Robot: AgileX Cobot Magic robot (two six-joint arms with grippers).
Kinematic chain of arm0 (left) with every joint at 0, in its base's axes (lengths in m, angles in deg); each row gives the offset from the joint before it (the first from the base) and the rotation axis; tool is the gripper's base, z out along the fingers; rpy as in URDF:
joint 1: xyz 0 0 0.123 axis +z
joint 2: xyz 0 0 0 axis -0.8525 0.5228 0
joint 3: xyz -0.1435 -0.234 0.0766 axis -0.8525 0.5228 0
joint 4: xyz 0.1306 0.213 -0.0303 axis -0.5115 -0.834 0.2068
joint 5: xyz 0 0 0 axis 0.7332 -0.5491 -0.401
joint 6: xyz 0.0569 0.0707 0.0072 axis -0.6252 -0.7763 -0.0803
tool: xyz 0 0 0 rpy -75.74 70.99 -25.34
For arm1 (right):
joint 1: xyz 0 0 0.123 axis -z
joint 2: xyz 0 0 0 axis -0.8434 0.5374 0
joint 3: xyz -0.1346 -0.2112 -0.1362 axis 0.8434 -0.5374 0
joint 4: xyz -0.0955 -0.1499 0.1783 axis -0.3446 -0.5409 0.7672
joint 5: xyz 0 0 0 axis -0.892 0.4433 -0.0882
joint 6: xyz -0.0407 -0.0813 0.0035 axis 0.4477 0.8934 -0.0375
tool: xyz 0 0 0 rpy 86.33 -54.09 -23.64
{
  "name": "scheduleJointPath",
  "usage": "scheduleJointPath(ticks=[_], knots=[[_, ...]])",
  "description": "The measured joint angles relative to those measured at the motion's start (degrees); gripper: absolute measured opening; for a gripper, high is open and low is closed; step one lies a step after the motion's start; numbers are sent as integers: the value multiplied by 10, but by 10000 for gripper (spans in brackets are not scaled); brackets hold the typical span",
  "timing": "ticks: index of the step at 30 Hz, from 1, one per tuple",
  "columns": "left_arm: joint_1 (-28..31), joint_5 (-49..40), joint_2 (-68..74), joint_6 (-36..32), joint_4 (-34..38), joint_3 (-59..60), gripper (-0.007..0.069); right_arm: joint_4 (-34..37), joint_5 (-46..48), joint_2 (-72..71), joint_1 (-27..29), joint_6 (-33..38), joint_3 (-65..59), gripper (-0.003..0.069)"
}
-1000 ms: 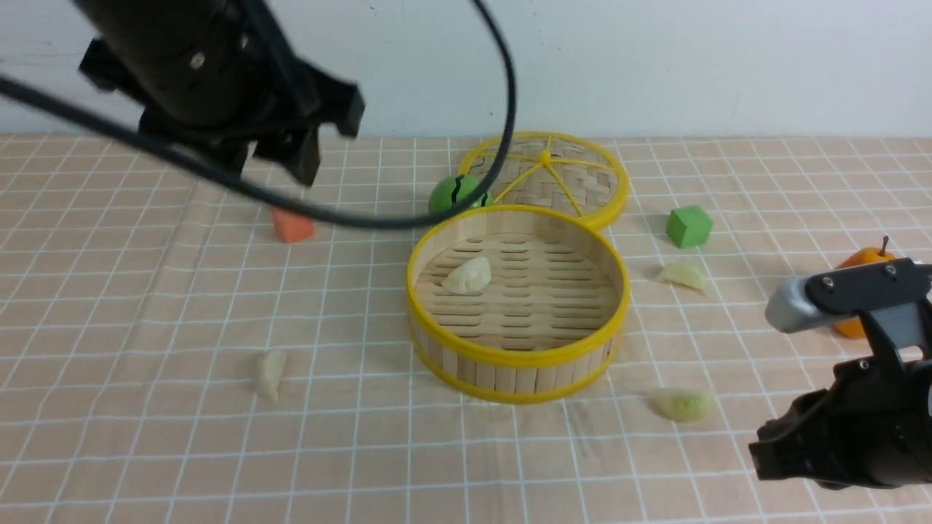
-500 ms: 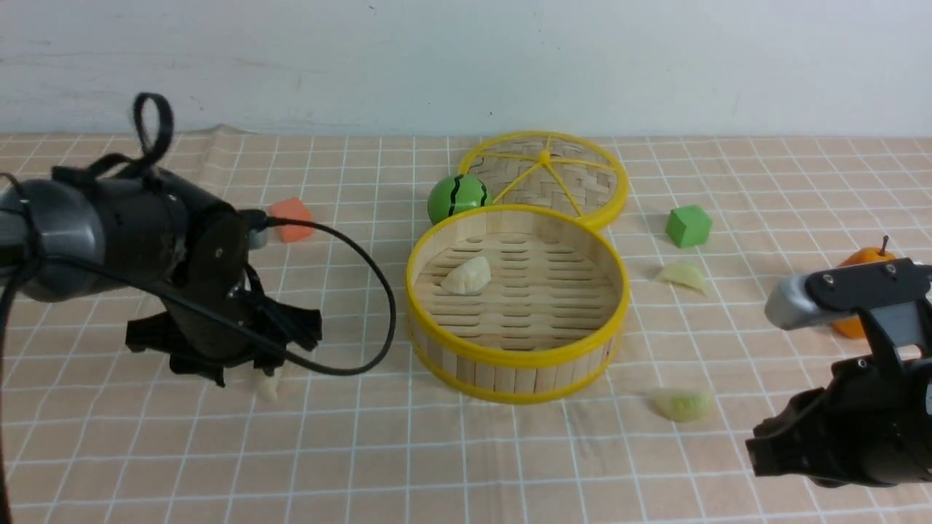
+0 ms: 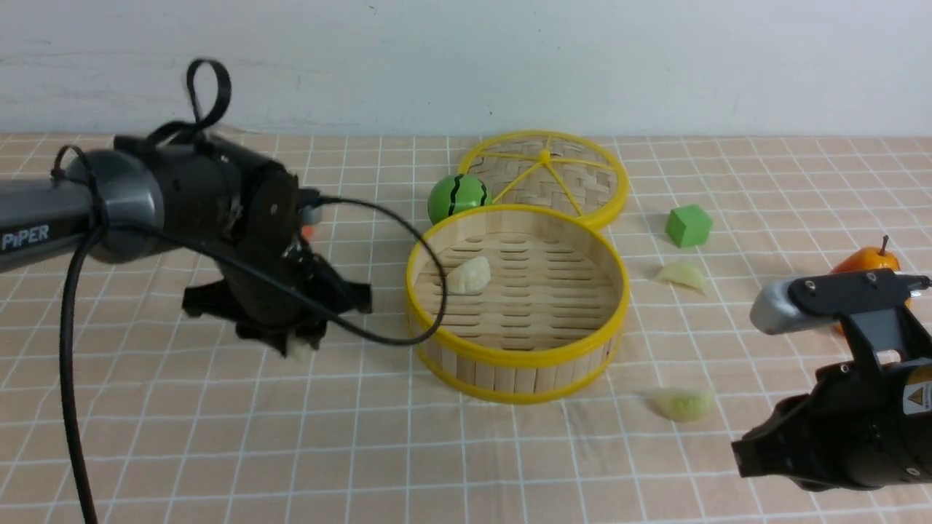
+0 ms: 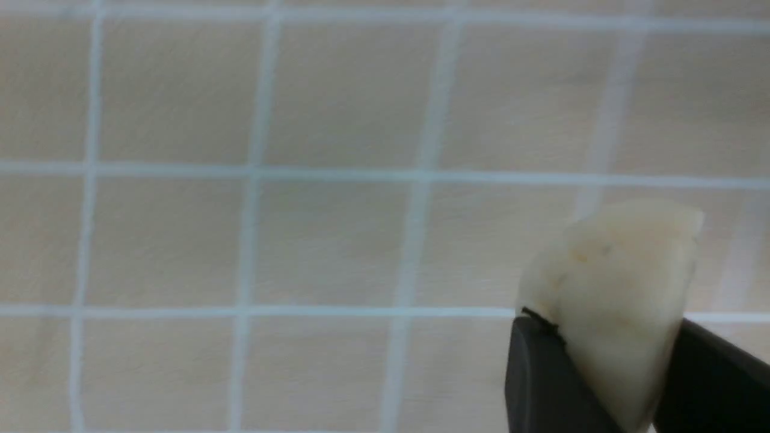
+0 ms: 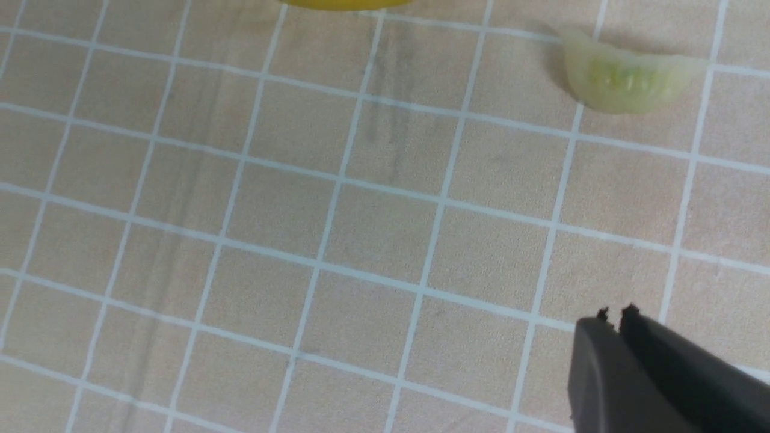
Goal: Put the dumplings into the steamer on the table with the brown tablecloth.
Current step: 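Place the dumpling into the bamboo steamer basket with the left gripper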
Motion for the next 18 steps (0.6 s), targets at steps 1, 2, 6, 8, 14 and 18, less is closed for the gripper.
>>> scheduleJointPath(ticks=[1,2,6,8,14,18], knots=[[-24,9,-21,-20,20,-26,217,1,-1,0,0,0,0,42],[-39,18,-27,-26,27,-38,217,1,-1,0,0,0,0,42],[-108,105,-31,-46,39,-66,217,1,-3,0,0,0,0,43],[-121,131,-14,-41,33,-66,217,1,-3,0,0,0,0,46],[-123,146,68,-38,-12,-66,225,2,-3,0,0,0,0,54],[-124,140,82,-38,-20,-67,318,2,-3,0,0,0,0,57]])
